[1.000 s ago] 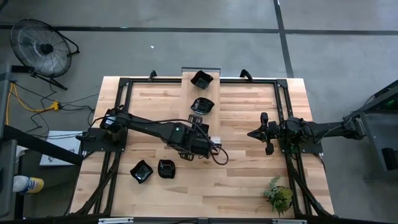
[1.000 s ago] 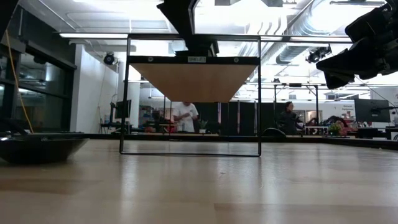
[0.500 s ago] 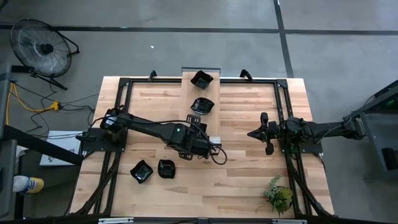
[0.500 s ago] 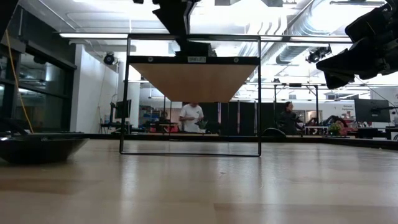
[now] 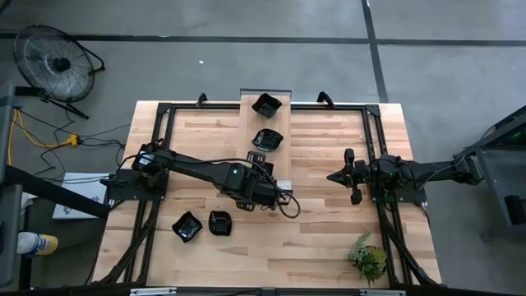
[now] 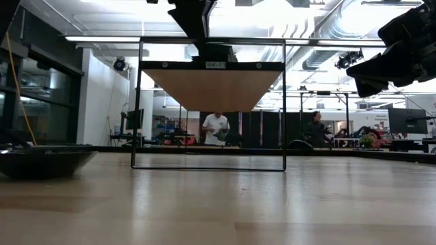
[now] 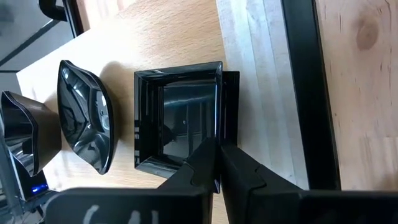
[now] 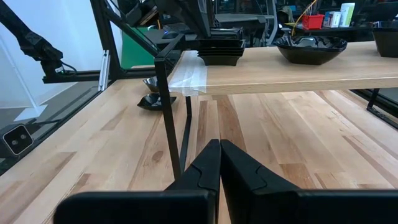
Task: Pick & Place Mini shaped plates
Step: Stack the square-shaped plate on top of the stacked square-shaped plates on the shelf, then stack the leaf-shaped plate on top of the stacked leaf-shaped plates on the shelf
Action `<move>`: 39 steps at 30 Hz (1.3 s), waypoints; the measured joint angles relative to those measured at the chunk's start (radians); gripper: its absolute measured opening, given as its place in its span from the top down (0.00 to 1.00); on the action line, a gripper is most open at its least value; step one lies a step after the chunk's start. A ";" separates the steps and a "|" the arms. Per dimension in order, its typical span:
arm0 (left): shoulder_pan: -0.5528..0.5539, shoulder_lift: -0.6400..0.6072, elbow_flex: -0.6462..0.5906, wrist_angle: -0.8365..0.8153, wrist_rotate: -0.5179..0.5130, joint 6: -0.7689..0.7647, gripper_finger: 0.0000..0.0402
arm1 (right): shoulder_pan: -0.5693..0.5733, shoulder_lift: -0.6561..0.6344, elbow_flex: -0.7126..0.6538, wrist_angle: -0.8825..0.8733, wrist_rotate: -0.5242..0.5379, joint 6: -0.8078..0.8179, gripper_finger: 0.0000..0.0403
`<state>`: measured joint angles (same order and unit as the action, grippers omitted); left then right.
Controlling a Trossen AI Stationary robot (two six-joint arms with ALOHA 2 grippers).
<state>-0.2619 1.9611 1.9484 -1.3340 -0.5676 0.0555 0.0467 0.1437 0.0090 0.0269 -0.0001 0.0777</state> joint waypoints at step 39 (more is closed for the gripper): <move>-0.028 -0.095 0.002 -0.036 0.057 -0.030 0.63 | 0.000 0.000 0.000 0.000 0.000 0.000 0.99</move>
<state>-0.2899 1.8657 1.9499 -1.3704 -0.5105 0.0258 0.0463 0.1440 0.0090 0.0269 0.0002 0.0780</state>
